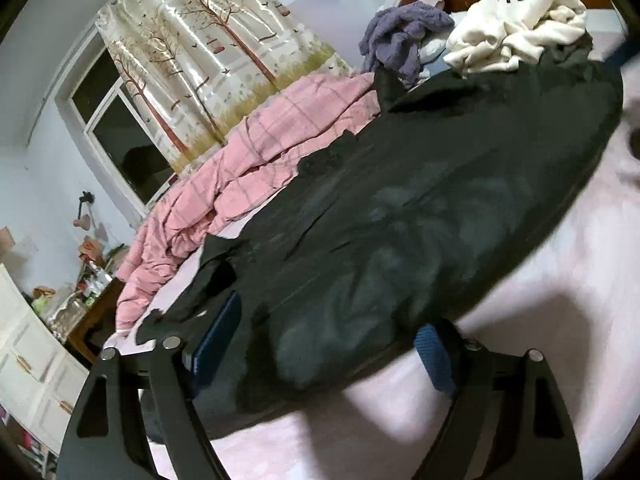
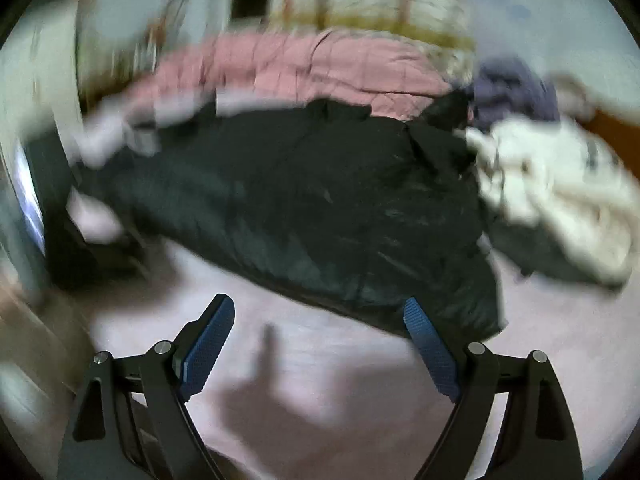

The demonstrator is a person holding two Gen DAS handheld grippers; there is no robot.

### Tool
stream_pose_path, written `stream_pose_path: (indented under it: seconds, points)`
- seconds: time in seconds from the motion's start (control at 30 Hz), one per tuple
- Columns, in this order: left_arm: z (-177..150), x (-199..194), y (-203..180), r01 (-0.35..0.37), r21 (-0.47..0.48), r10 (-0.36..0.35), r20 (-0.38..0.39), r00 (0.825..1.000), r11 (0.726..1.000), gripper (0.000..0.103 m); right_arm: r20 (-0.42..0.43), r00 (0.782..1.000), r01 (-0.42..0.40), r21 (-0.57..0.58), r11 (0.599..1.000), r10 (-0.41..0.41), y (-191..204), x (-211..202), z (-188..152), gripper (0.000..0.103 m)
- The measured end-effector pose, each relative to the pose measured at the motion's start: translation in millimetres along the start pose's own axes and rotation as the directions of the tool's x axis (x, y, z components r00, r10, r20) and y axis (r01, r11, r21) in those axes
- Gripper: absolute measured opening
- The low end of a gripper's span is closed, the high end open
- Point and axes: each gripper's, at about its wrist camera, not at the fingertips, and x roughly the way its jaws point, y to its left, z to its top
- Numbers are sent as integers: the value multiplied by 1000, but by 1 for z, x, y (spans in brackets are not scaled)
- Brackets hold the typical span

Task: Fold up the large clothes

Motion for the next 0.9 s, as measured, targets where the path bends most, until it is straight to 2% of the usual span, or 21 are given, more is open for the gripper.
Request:
stream_pose_path:
  seconds: [0.03,0.13,0.2,0.3,0.33,0.37,0.47,0.53,0.57,0.6,0.63,0.67,0.7,0.73,0.8,0.9]
  points:
    - [-5,-1,6,-15,4,15,-3,1000,1000,89,-8,999,45,-53,998,-46,5,6,1,88]
    - [-23,-1,32,-48,-5,48,-46,998,999,91,-119,993,-29,-103,994,16,5,28,1,88]
    - [-41,0,51,-76,-1,75,-85,994,997,91,-117,993,-47,-112,993,34,-1,31,0,88]
    - [-64,8,80,-107,27,110,-145,983,994,91,-109,993,38,-144,989,-54,-12,31,0,88]
    - [-69,14,90,-90,29,93,-184,979,996,89,-109,990,68,-147,987,-85,-17,33,1,88]
    - [-74,20,99,-56,35,63,-224,973,998,84,-114,987,96,-140,985,-113,-19,36,1,88]
    - [-78,33,110,1,58,13,-242,970,998,81,-119,991,56,-89,994,-66,-26,39,-1,83]
    - [-80,45,107,50,73,-29,-256,966,996,78,-104,993,49,-79,996,-57,-26,40,-1,64]
    - [-81,51,106,72,73,-51,-257,965,995,74,-101,993,46,-64,997,-53,-27,41,-2,56]
    - [-80,55,107,80,65,-62,-251,966,995,71,-102,994,41,-35,999,-44,-28,42,-3,44]
    - [-78,60,108,87,51,-72,-252,965,995,67,-98,994,42,-10,999,-43,-28,42,-2,42]
    - [-76,62,110,112,28,-101,-257,961,993,46,-90,995,47,14,999,-45,-29,40,-3,41]
    - [-74,60,110,126,4,-121,-255,959,992,23,-87,994,62,20,998,-60,-29,40,-3,30]
    - [-72,57,111,114,-17,-115,-246,962,993,17,-81,994,73,29,997,-70,-30,37,-4,18]
    - [-67,40,110,65,-32,-70,-215,974,997,9,-61,997,61,77,995,-57,-33,21,-6,10]
    - [-61,-2,125,59,-141,-83,-170,982,988,8,-41,998,44,148,988,-38,-40,-8,-11,7]
